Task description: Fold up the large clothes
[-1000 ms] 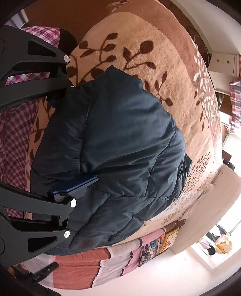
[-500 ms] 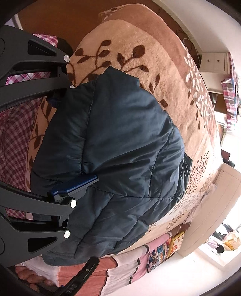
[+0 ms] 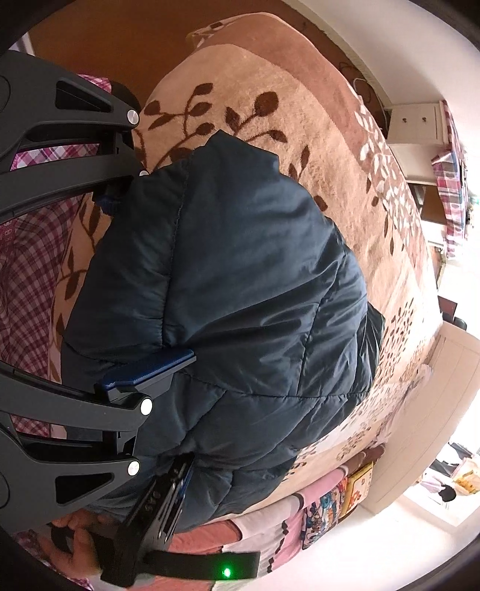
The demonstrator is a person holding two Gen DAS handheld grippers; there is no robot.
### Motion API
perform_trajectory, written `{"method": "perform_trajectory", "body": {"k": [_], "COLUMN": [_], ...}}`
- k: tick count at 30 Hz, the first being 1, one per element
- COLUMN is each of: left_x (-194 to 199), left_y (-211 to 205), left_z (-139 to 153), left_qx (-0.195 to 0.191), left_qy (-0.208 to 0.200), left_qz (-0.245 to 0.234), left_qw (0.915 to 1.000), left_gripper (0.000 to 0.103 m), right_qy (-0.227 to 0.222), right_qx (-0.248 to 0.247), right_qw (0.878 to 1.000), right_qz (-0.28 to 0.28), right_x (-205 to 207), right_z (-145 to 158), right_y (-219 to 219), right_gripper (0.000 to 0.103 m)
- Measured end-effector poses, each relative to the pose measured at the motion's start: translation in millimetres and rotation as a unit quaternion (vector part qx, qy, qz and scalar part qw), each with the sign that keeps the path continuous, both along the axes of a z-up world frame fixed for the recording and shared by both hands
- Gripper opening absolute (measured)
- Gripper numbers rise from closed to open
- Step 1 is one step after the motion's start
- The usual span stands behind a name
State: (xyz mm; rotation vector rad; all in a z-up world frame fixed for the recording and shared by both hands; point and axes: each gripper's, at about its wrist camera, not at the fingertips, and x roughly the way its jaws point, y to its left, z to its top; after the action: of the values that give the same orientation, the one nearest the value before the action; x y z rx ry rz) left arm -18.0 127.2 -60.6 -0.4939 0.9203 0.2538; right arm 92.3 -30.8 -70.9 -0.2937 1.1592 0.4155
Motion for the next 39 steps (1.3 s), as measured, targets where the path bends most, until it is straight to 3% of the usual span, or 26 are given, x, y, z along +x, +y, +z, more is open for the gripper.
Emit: {"method": "perform_trajectory", "body": {"k": [5, 18, 24, 27, 29, 33, 39], "left_x": [0.5, 3.2, 3.0, 2.8, 2.7, 2.4, 3.5], "left_y": [-2.8, -5.7, -4.0, -4.5, -4.2, -4.3, -0.3], "left_z": [0.6, 1.3, -0.1, -0.3, -0.4, -0.6, -3.3], "left_qx": [0.008, 0.016, 0.015, 0.016, 0.015, 0.014, 0.005], "left_qy": [0.002, 0.009, 0.014, 0.014, 0.014, 0.013, 0.011], "left_qz": [-0.004, -0.003, 0.001, 0.001, 0.001, -0.001, -0.003], "left_qw": [1.0, 0.9998, 0.9998, 0.9998, 0.9998, 0.9998, 0.9999], "left_gripper": [0.063, 0.063, 0.063, 0.063, 0.063, 0.063, 0.063], "right_qy": [-0.011, 0.011, 0.03, -0.004, -0.028, -0.038, -0.014], "right_qx": [-0.018, 0.006, 0.038, 0.073, 0.087, 0.09, 0.097], "right_qw": [1.0, 1.0, 0.999, 0.997, 0.996, 0.995, 0.992], "right_qz": [0.009, 0.0, -0.015, -0.008, -0.012, -0.027, -0.084], "right_x": [-4.0, 1.6, 7.4, 9.3, 17.3, 49.9, 101.3], "right_z": [-12.7, -17.6, 3.7, 34.4, 51.2, 60.0, 45.6], "right_y": [4.5, -2.0, -12.3, -14.0, -14.1, -13.0, -17.6], "right_gripper": [0.023, 0.023, 0.022, 0.022, 0.022, 0.005, 0.004]}}
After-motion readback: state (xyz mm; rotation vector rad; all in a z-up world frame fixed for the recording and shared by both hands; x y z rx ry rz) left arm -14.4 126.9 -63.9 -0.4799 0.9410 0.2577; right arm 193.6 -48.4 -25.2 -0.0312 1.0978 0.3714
